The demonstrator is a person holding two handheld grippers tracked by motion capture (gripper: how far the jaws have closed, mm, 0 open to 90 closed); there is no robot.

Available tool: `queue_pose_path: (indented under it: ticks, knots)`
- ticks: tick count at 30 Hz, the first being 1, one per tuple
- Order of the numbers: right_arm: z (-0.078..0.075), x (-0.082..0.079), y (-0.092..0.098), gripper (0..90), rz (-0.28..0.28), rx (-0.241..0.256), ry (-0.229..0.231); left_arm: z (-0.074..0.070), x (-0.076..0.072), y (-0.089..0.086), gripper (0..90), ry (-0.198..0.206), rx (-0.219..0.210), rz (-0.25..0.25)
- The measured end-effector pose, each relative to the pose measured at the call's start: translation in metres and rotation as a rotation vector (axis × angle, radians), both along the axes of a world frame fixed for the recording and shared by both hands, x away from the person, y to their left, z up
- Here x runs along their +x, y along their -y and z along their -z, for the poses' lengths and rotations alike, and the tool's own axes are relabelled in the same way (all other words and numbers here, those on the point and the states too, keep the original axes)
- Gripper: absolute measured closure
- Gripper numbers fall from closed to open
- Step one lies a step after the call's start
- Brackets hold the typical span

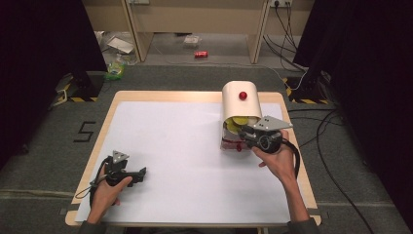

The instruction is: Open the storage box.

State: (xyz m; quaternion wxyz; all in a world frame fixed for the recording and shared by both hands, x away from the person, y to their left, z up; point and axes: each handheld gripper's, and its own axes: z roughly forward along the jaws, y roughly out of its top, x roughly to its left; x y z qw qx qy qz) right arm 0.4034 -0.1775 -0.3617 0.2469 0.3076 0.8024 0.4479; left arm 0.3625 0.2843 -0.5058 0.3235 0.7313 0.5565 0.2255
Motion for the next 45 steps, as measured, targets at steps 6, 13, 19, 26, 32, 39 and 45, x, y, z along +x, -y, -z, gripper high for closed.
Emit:
queue_pose_path:
  ticks: [6,13,19,26,32,39,45]
  knots:
    - [-0.001,-0.005,0.002,76.7,-0.017,-0.018,-0.005,0.0,0.0,0.0,0.0,0.0,0.0,0.0]
    - [-0.003,-0.016,0.002,78.8,-0.05,-0.039,-0.004,0.0,0.0,0.0,0.0,0.001,0.0,0.0]
    - [-0.001,-0.024,0.003,80.1,-0.066,-0.049,-0.001,0.0,0.0,0.0,0.0,0.001,0.0,0.0]
    - [0.0,-0.031,0.003,81.0,-0.075,-0.06,0.008,0.0,0.0,0.0,0.0,0.001,0.0,0.0]
    - [0.002,-0.037,0.005,82.4,-0.084,-0.062,0.011,0.0,0.0,0.0,0.0,0.002,0.0,-0.001]
    - [0.005,-0.044,0.007,84.4,-0.108,-0.042,-0.004,0.0,0.0,0.0,0.0,0.002,0.0,-0.001]
    - [0.007,-0.051,0.007,84.2,-0.107,-0.052,0.004,0.0,0.0,0.0,0.0,0.002,0.0,-0.001]
